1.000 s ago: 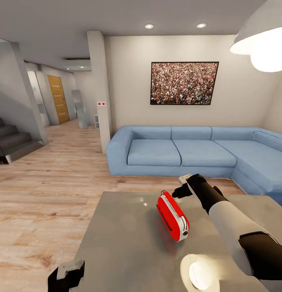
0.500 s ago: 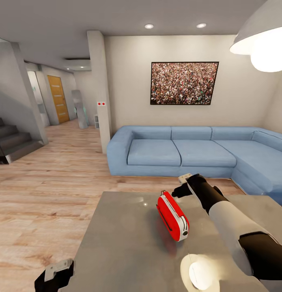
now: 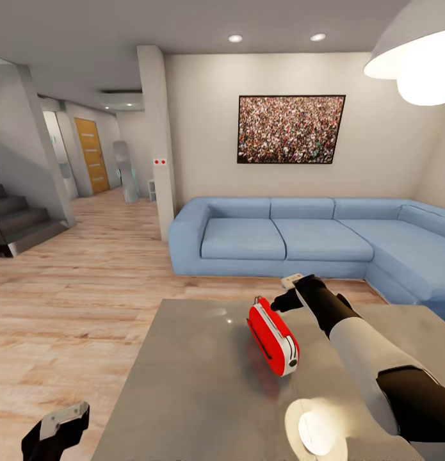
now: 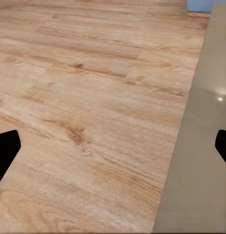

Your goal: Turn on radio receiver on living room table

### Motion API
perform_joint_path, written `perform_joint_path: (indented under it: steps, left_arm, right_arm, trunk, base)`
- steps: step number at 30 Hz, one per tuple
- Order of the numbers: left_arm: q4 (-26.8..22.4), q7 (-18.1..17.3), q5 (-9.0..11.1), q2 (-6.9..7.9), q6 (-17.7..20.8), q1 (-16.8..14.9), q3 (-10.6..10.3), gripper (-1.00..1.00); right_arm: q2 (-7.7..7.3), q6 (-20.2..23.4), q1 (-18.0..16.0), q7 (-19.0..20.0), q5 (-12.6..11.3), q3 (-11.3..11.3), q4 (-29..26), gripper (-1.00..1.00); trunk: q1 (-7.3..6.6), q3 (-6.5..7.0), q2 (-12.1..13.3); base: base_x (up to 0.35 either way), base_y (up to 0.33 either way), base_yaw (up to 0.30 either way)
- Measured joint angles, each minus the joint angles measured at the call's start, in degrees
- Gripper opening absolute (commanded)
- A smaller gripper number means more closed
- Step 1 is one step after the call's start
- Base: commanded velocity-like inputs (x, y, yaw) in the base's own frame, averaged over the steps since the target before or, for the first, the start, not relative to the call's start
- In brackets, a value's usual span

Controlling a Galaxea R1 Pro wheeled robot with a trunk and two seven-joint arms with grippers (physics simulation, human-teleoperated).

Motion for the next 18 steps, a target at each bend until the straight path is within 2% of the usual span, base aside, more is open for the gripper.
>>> perform_joint_path:
  steps: [10, 18]
  left_arm:
    - [0.1, 0.0, 0.0, -0.08, -0.1, 0.0, 0.0, 1.0]
    - [0.1, 0.0, 2.2, 0.11, -0.5, 0.0, 0.0, 1.0]
  right_arm:
    - [0.51, 0.0, 0.0, 0.1, -0.1, 0.0, 0.0, 1.0]
    - [0.61, 0.0, 0.0, 0.1, 0.0, -0.1, 0.0, 1.0]
  trunk:
    - [2.2, -1.8, -4.0]
    - [3.95, -3.23, -7.2]
  base:
    - [0.0, 0.0, 0.0]
    - [0.0, 0.0, 0.0]
